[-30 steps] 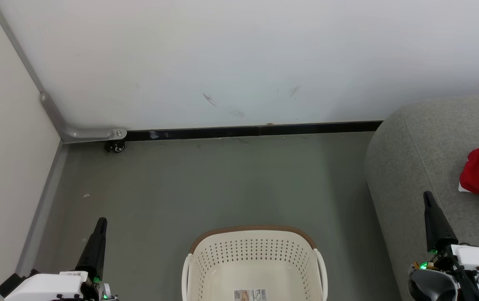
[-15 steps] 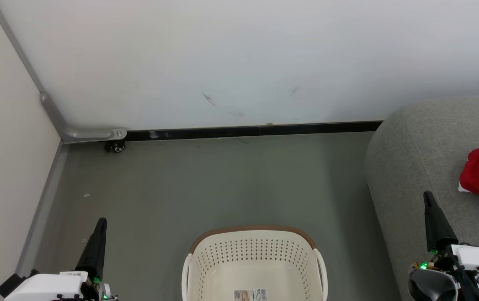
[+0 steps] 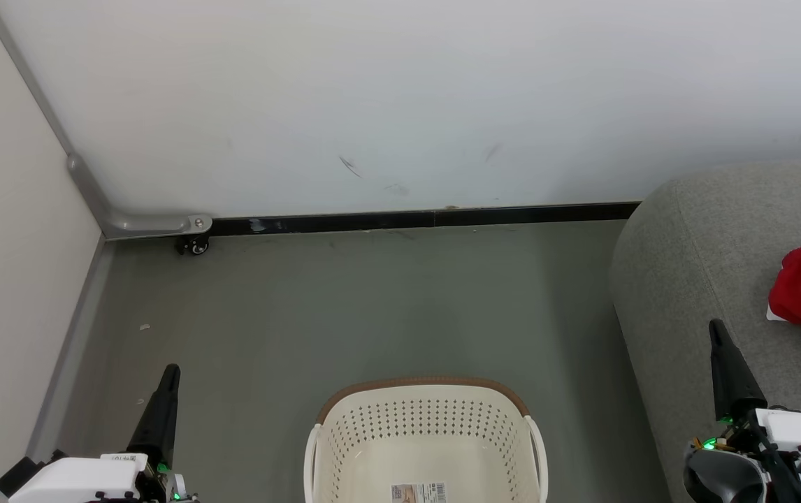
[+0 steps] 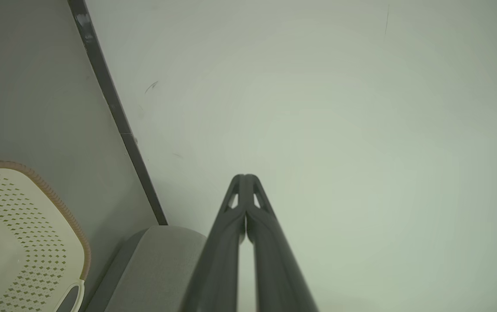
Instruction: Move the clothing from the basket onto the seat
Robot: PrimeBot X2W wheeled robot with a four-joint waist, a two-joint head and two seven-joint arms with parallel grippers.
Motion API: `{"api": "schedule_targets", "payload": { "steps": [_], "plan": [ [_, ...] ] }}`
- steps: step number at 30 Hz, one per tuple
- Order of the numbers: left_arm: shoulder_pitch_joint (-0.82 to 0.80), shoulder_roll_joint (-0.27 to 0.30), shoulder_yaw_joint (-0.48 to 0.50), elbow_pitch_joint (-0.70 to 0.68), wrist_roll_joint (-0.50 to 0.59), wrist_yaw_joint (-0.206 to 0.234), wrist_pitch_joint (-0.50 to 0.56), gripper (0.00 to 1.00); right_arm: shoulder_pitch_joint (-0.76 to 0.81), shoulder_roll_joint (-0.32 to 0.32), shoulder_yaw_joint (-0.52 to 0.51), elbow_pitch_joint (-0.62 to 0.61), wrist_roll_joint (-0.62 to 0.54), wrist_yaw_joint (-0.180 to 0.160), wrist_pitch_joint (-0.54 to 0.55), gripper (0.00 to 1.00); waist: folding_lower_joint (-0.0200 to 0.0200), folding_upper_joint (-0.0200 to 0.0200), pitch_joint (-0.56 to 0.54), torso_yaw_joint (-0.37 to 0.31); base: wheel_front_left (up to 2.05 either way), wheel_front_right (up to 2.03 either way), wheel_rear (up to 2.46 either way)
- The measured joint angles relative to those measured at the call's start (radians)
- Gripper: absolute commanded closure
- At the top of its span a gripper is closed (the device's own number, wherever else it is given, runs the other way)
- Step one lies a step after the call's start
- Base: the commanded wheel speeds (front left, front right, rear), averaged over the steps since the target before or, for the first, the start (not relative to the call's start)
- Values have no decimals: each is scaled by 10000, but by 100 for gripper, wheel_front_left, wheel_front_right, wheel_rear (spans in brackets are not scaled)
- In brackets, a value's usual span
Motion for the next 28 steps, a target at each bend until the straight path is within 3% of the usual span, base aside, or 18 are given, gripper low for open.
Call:
{"api": "schedule_targets", "payload": {
  "steps": [28],
  "plan": [
    [-89,-40,13,31,0,-29,40,100,-3,15,-35,10,-10,0,38,100,0,0,0,0,0,0,0]
  ]
}}
